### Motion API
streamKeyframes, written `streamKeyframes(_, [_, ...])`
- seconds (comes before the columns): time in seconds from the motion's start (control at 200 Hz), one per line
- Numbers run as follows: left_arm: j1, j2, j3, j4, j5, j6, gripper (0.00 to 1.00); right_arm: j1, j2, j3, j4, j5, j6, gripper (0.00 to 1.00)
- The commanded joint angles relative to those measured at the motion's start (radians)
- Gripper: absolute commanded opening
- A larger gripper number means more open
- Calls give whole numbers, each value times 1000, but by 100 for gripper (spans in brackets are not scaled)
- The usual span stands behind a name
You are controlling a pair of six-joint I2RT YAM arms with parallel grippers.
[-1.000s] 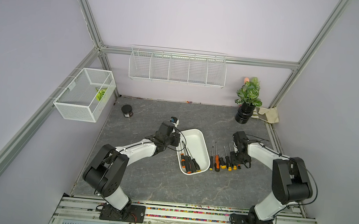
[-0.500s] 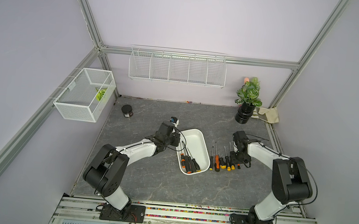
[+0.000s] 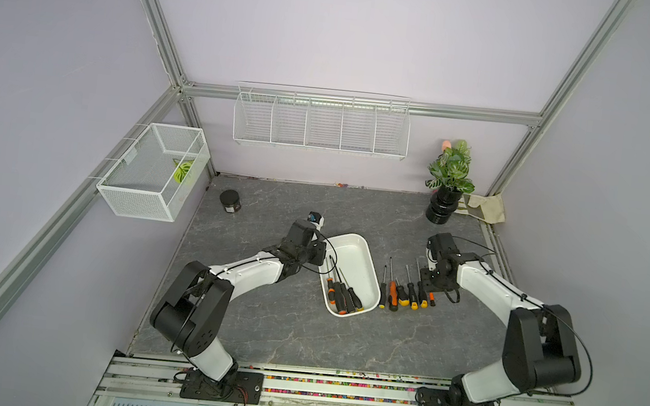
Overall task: Take out the screwdriver from the storage box
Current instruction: Place the screwdriver at the center of the board, then pick up the screwdriver from the storage box.
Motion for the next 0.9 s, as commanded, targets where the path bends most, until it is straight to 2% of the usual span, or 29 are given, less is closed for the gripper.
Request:
streamKeyframes(0.0, [0,-6,13,10,-12,6,0,68,-70,42,-78,-44,16,34])
streamKeyframes(0.055, [-1,-8,12,10,-15,6,0,134,-95,61,-102,-48,29,35])
streamKeyframes(0.14, [0,-9,10,7,-16,2,0,218,-115,97,-120,-128,49,35])
streamKeyframes(0.4, [0,-26,10,-5,-22,1,0,439,-173,141,-27,-253,75,37])
streamKeyframes(0.51, [-1,-19,15,-1,-13,-6,0,488,-174,147,25,-267,60,39])
streamKeyframes(0.675, [-1,-23,19,-6,-12,-9,0,518,-78,185,15,-310,51,39])
streamKeyframes(0.895, [0,-15,21,-6,-10,-10,0,584,52,228,-13,-308,43,39])
